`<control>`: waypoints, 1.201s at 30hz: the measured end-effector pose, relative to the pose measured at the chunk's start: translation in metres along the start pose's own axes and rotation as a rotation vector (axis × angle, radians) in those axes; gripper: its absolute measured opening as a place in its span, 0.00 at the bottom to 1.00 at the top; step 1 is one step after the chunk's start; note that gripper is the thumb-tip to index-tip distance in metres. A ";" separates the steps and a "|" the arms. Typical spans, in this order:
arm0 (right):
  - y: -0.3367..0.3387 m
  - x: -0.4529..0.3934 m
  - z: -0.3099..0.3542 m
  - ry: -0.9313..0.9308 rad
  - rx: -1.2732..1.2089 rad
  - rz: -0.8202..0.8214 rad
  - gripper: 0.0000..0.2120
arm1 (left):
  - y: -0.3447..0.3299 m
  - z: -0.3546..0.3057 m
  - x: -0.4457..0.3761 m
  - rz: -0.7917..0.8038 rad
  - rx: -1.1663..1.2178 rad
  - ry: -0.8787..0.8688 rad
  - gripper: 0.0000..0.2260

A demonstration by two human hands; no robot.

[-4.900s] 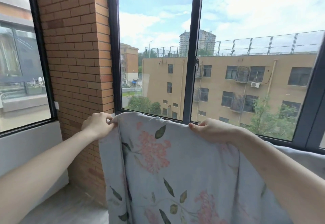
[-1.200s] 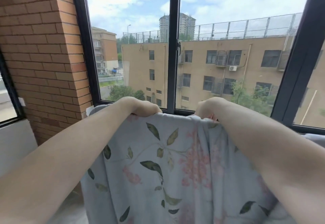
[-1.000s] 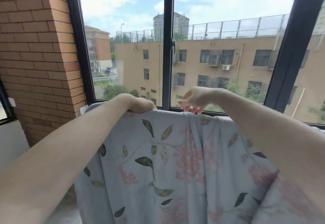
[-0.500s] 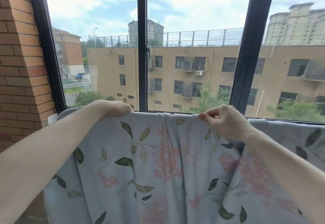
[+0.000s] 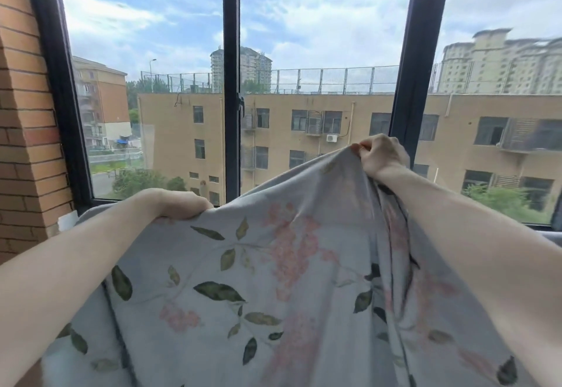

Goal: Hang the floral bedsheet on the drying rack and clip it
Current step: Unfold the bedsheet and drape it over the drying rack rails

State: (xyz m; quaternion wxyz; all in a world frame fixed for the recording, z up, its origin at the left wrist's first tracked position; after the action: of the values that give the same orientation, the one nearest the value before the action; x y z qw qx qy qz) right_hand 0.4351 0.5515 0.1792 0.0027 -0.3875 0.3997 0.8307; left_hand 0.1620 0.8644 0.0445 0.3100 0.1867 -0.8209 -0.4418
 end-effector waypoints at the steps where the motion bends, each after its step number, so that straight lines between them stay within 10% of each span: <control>1: -0.006 -0.004 0.000 -0.019 0.021 0.014 0.12 | 0.000 -0.002 0.000 0.002 -0.021 0.002 0.18; 13: -0.166 0.066 -0.030 -0.036 0.451 1.115 0.21 | 0.021 0.017 -0.012 -0.105 -0.206 0.058 0.17; 19: -0.169 0.075 -0.028 -0.033 0.388 1.149 0.12 | 0.024 -0.051 0.012 -0.432 -0.083 -0.193 0.11; 24: -0.163 0.078 -0.026 -0.067 0.275 1.143 0.08 | -0.055 -0.169 0.063 -0.279 -0.098 -0.618 0.19; 36: -0.029 0.074 -0.020 0.015 -0.378 0.497 0.07 | -0.075 -0.185 0.035 -0.446 -0.383 -0.497 0.33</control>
State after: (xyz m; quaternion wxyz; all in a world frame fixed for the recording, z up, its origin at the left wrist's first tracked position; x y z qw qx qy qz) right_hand 0.4050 0.5357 0.1046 -0.2756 -0.2777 0.3208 0.8626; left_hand 0.2636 0.6903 0.0705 0.0270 0.1866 -0.7129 -0.6754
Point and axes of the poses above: each hand's wrist, its own x-axis away from the middle knuckle, its own y-axis out of the back of the hand, z = x × y, the point moved 9 cm from there along -x, towards the middle knuckle, and after that the axes turned 2 degrees about y, right-handed, at the moved point
